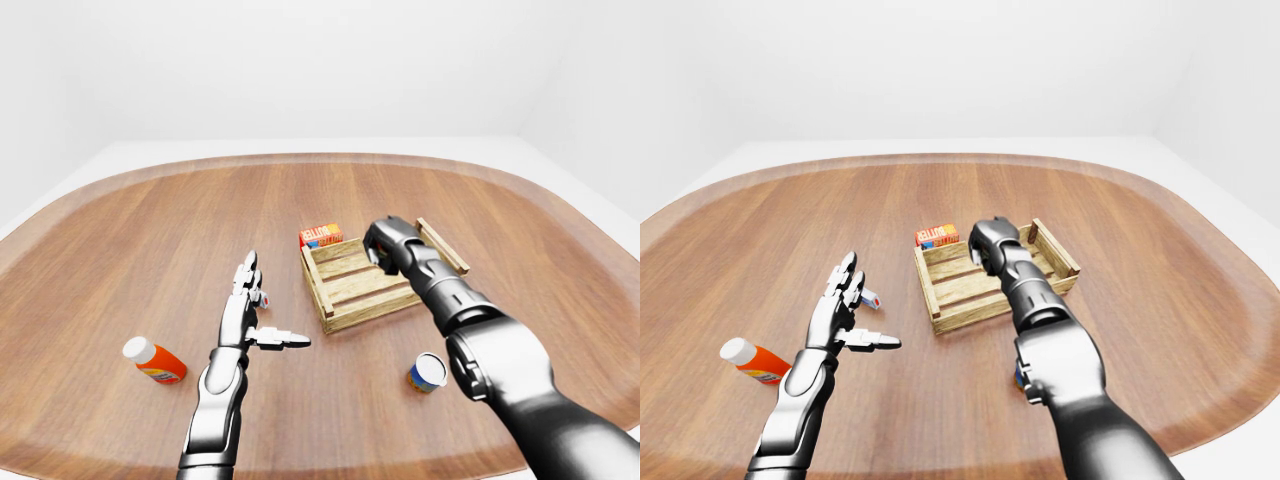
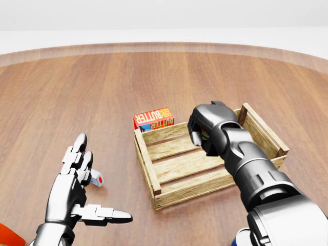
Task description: Pick up the tomato sauce, and put it in the wooden tray.
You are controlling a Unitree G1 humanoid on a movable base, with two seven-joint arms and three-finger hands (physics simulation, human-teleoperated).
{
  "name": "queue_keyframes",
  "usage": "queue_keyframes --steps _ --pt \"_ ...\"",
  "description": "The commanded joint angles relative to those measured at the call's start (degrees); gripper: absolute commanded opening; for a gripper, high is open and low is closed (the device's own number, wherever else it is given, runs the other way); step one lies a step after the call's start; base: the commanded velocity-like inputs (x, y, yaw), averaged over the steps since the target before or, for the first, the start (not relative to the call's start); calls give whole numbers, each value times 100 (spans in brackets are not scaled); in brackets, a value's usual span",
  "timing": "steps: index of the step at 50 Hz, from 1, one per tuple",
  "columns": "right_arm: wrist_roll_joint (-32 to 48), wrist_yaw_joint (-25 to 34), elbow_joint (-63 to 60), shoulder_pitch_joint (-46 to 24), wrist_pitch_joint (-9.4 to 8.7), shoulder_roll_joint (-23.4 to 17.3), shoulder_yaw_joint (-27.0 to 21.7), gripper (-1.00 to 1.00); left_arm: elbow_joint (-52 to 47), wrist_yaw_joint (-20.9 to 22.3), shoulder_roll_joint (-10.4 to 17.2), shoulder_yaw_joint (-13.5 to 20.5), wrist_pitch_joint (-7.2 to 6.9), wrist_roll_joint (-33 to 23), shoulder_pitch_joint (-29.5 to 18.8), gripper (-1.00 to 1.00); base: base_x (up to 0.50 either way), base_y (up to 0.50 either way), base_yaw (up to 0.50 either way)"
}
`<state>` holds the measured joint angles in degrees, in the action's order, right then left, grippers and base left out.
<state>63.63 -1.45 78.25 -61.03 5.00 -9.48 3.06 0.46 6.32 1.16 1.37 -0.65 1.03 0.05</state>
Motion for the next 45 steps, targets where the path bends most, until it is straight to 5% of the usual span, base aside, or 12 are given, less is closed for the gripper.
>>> queue_keyframes --steps 1,33,45 --pt "277 -133 60 -41 0 25 -118 -100 -10 3 2 6 -11 13 -1 100 0 0 0" --pt "304 -482 79 163 -5 64 -182 -100 -17 6 3 7 -12 10 3 100 0 0 0" --pt "597 -167 86 120 0 -2 -75 -100 -18 6 0 -1 -11 7 7 100 0 0 0"
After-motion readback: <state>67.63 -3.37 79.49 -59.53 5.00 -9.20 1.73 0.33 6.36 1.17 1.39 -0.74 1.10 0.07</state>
